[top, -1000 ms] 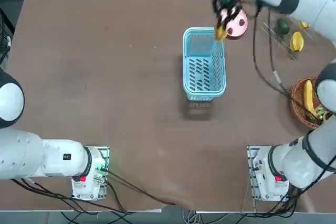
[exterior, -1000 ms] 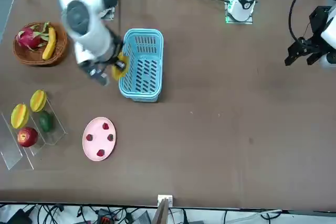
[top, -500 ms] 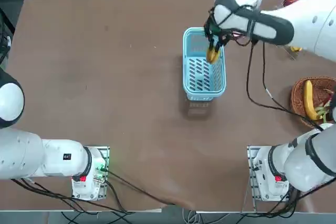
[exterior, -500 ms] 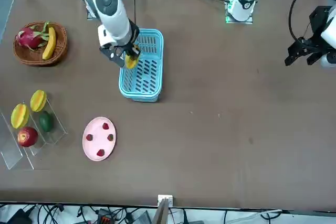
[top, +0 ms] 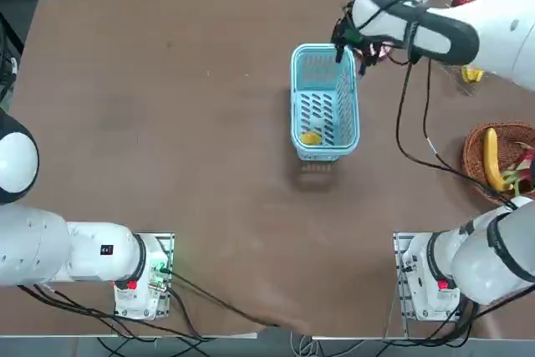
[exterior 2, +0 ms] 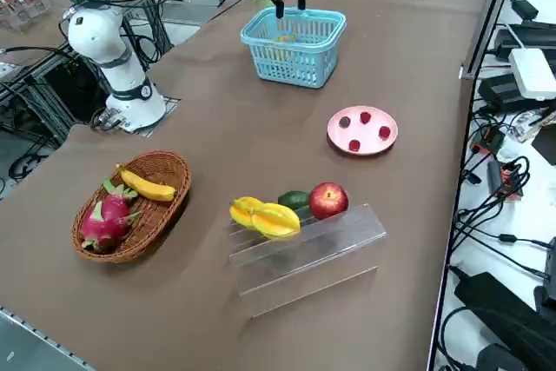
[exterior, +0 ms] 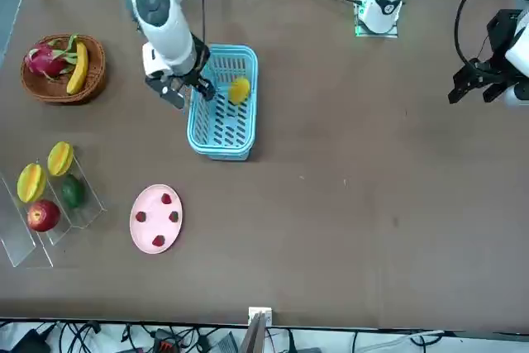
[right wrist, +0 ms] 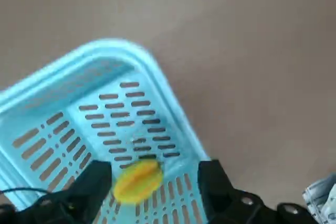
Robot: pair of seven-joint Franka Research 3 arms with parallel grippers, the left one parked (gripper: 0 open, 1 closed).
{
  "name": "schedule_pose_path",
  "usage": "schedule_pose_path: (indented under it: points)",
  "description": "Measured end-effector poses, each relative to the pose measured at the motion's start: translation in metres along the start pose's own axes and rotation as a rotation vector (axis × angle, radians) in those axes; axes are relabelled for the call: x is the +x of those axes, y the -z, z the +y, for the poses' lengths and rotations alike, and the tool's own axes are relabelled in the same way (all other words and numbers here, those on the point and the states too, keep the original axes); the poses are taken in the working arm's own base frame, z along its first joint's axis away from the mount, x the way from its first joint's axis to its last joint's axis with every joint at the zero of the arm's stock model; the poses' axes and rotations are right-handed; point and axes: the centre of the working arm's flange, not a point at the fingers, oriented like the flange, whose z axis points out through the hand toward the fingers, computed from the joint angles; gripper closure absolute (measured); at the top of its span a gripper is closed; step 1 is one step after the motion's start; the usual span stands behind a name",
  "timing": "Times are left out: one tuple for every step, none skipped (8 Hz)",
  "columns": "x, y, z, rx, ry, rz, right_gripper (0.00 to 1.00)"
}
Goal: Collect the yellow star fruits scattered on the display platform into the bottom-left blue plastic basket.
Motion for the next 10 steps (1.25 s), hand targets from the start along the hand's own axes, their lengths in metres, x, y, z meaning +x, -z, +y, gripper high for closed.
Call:
schedule_pose_path:
  points:
    - [0.040, 0.017, 0.024, 0.019, 0.036, 0.007, 0.00]
    - [0.085, 0.035, 0.058, 0.021, 0.081, 0.004, 0.00]
    - [0.129, 0.050, 0.098, 0.006, 0.118, 0.002, 0.00]
    - [0.165, 0.059, 0.136, -0.018, 0.155, 0.015, 0.00]
    - [0.200, 0.060, 0.174, -0.038, 0.196, 0.023, 0.00]
    - [0.235, 0.054, 0.221, -0.045, 0.260, 0.010, 0.00]
    - [0.269, 0.042, 0.271, -0.042, 0.338, -0.013, 0.01]
    - [0.300, 0.030, 0.313, -0.035, 0.397, -0.028, 0.01]
    - [0.324, 0.016, 0.338, -0.031, 0.442, -0.022, 0.01]
    - [0.345, 0.002, 0.353, -0.029, 0.487, -0.001, 0.01]
